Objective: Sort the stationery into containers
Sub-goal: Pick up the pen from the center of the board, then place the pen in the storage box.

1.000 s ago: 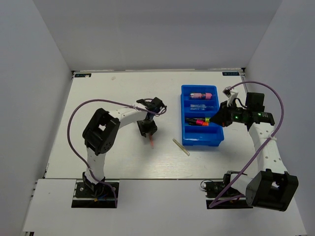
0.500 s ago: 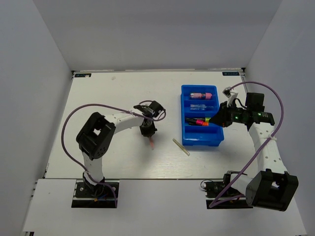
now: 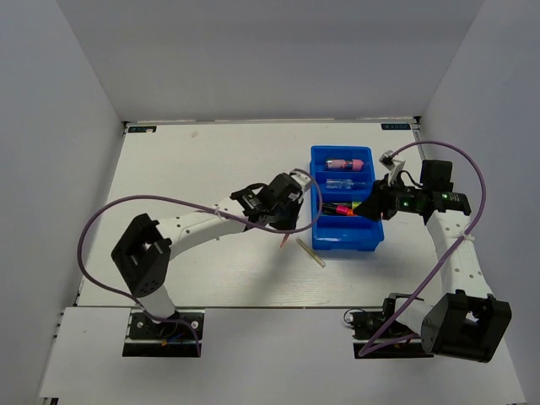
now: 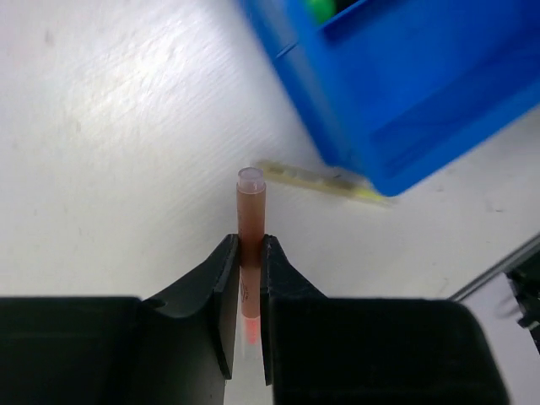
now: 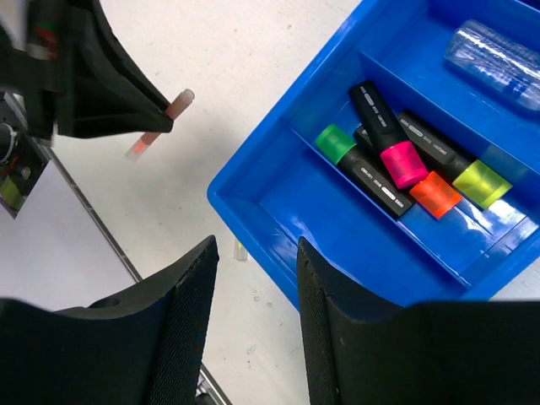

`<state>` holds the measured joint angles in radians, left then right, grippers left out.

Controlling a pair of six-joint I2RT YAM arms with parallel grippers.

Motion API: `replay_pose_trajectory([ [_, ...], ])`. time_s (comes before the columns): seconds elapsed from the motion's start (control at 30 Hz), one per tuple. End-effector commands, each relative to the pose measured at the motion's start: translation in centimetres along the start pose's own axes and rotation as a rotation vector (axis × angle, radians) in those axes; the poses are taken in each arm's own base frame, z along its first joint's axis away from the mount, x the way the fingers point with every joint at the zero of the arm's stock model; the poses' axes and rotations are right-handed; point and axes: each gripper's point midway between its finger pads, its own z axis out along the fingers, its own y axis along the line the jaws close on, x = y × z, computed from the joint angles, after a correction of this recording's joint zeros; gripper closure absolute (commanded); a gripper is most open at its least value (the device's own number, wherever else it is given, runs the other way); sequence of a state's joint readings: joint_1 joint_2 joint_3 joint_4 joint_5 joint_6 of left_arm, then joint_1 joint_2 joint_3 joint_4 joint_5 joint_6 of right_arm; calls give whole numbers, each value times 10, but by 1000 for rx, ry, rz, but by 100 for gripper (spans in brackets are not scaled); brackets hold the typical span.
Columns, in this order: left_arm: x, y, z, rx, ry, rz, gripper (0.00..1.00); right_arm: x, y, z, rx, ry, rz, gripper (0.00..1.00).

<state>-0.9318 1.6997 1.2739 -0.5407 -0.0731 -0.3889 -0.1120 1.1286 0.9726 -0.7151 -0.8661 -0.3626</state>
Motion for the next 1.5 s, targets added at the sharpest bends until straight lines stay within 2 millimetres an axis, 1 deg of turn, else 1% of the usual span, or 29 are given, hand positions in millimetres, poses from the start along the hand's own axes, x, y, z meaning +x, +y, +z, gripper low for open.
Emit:
replay_pose_trajectory([
  [0.0,-51,-36,-26,185,-184,177,100,-12,10,-6,-37,-32,-43,54],
  [0.03,-61,-44,-28,219,-233,222,100,-12,11,-6,-43,-32,-46,54],
  [0.07,-62,-55,-30,279,-243,245,100,-13,11,-6,-45,-35,-51,54],
  [0.13,-86,-72,-33,342,-358,278,100,-14,15,-8,-47,-42,-68,54],
  [0.17,-87,-82,-34,403,-367,288,100,-14,14,-9,-41,-47,-78,54],
  [0.23,-109,-97,-37,462,-462,320,100,-14,16,-10,-41,-56,-91,54],
  [0.27,-111,-106,-36,507,-463,333,100,-14,16,-10,-40,-60,-99,54],
  [0.3,-127,-113,-43,525,-513,336,100,-14,17,-11,-39,-61,-100,54],
  [0.33,-137,-120,-44,551,-523,348,100,-13,16,-11,-36,-62,-100,54],
  [0.37,-135,-126,-37,573,-507,361,100,-14,17,-13,-34,-68,-110,54],
  [0.43,-155,-136,-43,596,-537,370,100,-14,19,-13,-42,-76,-122,54],
  [0.47,-152,-139,-30,606,-516,380,100,-13,19,-14,-40,-77,-121,54],
  [0.5,-159,-144,-34,629,-546,398,100,-14,22,-15,-57,-82,-138,54],
  [0.53,-160,-144,-32,638,-551,401,100,-13,25,-17,-62,-84,-140,54],
  [0.57,-155,-145,-19,646,-536,404,100,-14,28,-19,-68,-93,-161,54],
  [0.63,-159,-150,-20,689,-548,386,100,-14,31,-24,-59,-107,-211,54],
  [0.67,-156,-148,-8,685,-535,374,100,-16,34,-27,-41,-133,-253,54],
  [0.83,-137,-147,15,733,-490,360,100,-15,28,-30,28,-180,-306,51],
  [0.93,-130,-144,29,724,-468,355,97,-15,28,-30,20,-179,-297,50],
  [1.03,-122,-141,37,720,-439,353,87,-15,29,-32,15,-179,-294,48],
  [1.07,-120,-141,39,717,-429,348,72,-14,28,-32,16,-178,-290,45],
  [1.1,-118,-141,38,716,-426,352,63,-14,28,-32,16,-178,-285,43],
  [1.17,-116,-134,39,684,-420,344,51,-15,29,-33,14,-183,-286,36],
  [1.2,-118,-131,40,661,-427,339,40,-15,29,-34,14,-187,-288,34],
  [1.3,-122,-127,35,644,-440,338,36,-16,30,-35,10,-190,-282,34],
  [1.33,-124,-126,34,642,-444,337,36,-16,30,-35,10,-191,-280,34],
  [1.37,-128,-126,29,641,-453,332,37,-17,29,-36,13,-192,-283,48],
  [1.4,-131,-127,24,646,-463,330,60,-18,30,-35,4,-194,-284,60],
  [1.47,-144,-126,7,651,-506,302,92,-14,38,-36,-29,-173,-276,94],
])
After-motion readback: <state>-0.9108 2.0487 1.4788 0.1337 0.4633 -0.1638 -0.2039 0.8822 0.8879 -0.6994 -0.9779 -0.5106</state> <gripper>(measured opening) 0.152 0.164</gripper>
